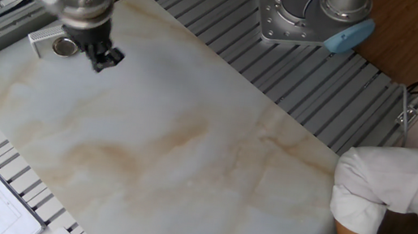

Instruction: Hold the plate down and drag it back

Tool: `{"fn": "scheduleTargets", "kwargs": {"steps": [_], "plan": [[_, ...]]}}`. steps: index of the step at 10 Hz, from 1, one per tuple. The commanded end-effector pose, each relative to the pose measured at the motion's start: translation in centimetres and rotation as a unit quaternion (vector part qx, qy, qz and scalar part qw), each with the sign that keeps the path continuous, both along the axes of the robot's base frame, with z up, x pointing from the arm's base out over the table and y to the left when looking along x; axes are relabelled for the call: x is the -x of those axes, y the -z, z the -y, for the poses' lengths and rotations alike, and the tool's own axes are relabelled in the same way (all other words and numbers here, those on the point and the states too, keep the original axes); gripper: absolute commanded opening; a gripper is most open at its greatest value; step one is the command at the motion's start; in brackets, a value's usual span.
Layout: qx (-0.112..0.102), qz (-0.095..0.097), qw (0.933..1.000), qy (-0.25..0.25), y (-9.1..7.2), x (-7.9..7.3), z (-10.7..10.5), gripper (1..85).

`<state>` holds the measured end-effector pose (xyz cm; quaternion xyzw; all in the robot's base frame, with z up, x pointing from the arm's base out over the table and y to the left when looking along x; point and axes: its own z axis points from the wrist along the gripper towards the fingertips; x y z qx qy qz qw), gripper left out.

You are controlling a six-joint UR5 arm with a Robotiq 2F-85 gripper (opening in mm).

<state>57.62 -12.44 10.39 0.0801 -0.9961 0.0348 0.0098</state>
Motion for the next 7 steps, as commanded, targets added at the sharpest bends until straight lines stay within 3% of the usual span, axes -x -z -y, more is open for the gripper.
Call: {"fn": "scheduleTargets", "kwargs": {"steps": [1, 3, 4, 5, 6, 7], "plan": [[-0.024, 0.01, 0.9996, 0.008, 3.2, -2.4, 1.2, 41.7], [-0.032, 0.014, 0.9989, 0.033, 3.2, -2.6, 0.7, 52.7], [0.001, 0.007, 0.9991, 0.043, 3.2, -2.1, 2.4, 52.0], [0.003, 0.001, 0.9984, 0.056, 3.9, -2.3, 2.5, 51.3], [0.017, -0.011, 0.9972, 0.072, 3.9, -1.1, 4.2, 52.7], [0.033, -0.016, 0.9966, 0.074, 3.3, 0.4, 7.2, 52.3]]}}
